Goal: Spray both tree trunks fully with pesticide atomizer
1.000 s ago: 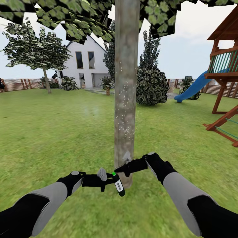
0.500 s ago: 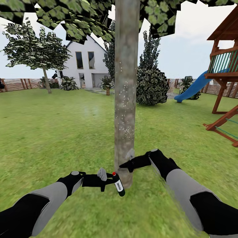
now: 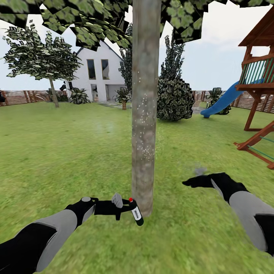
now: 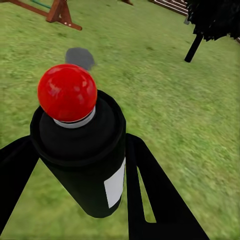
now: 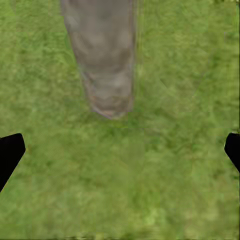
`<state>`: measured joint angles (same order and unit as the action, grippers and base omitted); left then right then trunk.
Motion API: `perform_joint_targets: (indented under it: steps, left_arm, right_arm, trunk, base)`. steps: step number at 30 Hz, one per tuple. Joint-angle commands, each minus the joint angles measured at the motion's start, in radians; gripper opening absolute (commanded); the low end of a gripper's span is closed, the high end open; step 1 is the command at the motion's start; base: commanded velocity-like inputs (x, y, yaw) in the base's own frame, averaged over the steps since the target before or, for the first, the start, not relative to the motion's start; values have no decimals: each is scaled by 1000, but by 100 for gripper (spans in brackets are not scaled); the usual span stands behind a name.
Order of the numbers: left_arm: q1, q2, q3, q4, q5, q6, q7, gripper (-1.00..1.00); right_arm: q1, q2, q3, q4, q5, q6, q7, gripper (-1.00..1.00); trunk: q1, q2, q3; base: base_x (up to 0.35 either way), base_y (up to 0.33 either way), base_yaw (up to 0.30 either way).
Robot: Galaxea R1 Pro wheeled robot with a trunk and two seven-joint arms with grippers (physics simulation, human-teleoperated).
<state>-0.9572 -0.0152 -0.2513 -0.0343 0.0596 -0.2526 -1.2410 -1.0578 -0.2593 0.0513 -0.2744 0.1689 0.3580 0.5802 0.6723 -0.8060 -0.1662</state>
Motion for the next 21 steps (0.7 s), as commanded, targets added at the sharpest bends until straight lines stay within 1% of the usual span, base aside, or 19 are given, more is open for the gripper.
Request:
perform_joint_targets:
  steps: [1,2,3,4,5,6,7,8,9,10,11,12,13,14,16,17,19,20,21]
  left_arm:
    - [0,0,3,0,0,-2,4,-100]
    - [0,0,3,-1,1,-2,15,-100]
    - [0,0,3,-1,2,-2,46,-100]
    - [0,0,3,0,3,-2,73,-100]
    - [0,0,3,1,5,-2,141,-100]
    - [0,0,4,1,6,-2,166,-100]
    - [0,0,4,2,6,-2,197,-100]
    - [0,0,5,2,6,-2,204,-100]
    - [0,0,5,2,6,-2,208,-100]
    - [0,0,6,2,6,-2,220,-100]
    - [0,0,8,3,6,-2,391,-100]
    - [0,0,8,3,6,-2,441,-100]
    - [0,4,10,4,6,0,479,-100]
    - [0,15,10,4,6,0,488,-100]
    - [0,48,12,4,6,1,495,-100]
    - [0,64,23,4,6,2,496,-100]
    - [0,95,55,4,6,2,497,-100]
    - [0,115,70,4,6,3,497,-100]
    - [0,124,76,4,6,3,497,-100]
  right_arm:
    - [18,-11,-12,64,-6,-51,-95,100]
    - [43,-15,-16,146,-6,-117,-191,100]
    - [81,-17,-18,232,-6,-193,-265,100]
    - [118,-16,-19,267,-6,-242,-297,100]
    - [237,-11,-20,304,-7,-329,-331,100]
    - [329,-9,-21,317,-9,-377,-343,100]
    - [439,-7,-22,324,-14,-452,-350,100]
    - [498,-1,-22,327,-16,-492,-352,100]
    - [523,7,-22,328,-17,-508,-353,100]
    - [549,34,-22,329,-16,-520,-353,100]
    - [587,61,-22,329,-16,-533,-354,100]
    - [591,64,-21,330,-16,-535,-355,100]
    - [596,68,-21,330,-15,-534,-355,100]
    - [621,68,-21,330,-15,-534,-355,100]
    - [692,76,-21,331,-14,-534,-355,100]
    - [721,79,-21,330,-14,-533,-355,100]
    - [751,80,-21,330,-13,-532,-355,100]
    - [764,80,-21,330,-12,-533,-355,100]
    - [769,81,-21,330,-13,-533,-355,100]
  trunk:
    - [0,0,0]
    - [0,0,0]
    - [0,0,0]
    - [0,0,0]
    - [0,0,0]
    - [0,0,0]
    - [0,0,0]
    - [0,0,0]
    - [0,0,0]
    - [0,0,0]
    - [0,0,0]
    - [0,0,0]
    - [0,0,0]
    - [0,0,0]
    - [0,0,0]
    - [0,0,0]
    - [0,0,0]
    - [0,0,0]
    - [0,0,0]
  base:
    - [0,0,0]
    - [0,0,0]
    - [0,0,0]
    - [0,0,0]
    - [0,0,0]
    - [0,0,0]
    - [0,0,0]
    - [0,0,0]
    - [0,0,0]
    - [0,0,0]
    - [0,0,0]
    - [0,0,0]
    - [0,0,0]
    - [0,0,0]
    - [0,0,0]
    - [0,0,0]
    - [0,0,0]
    - [0,0,0]
    - [0,0,0]
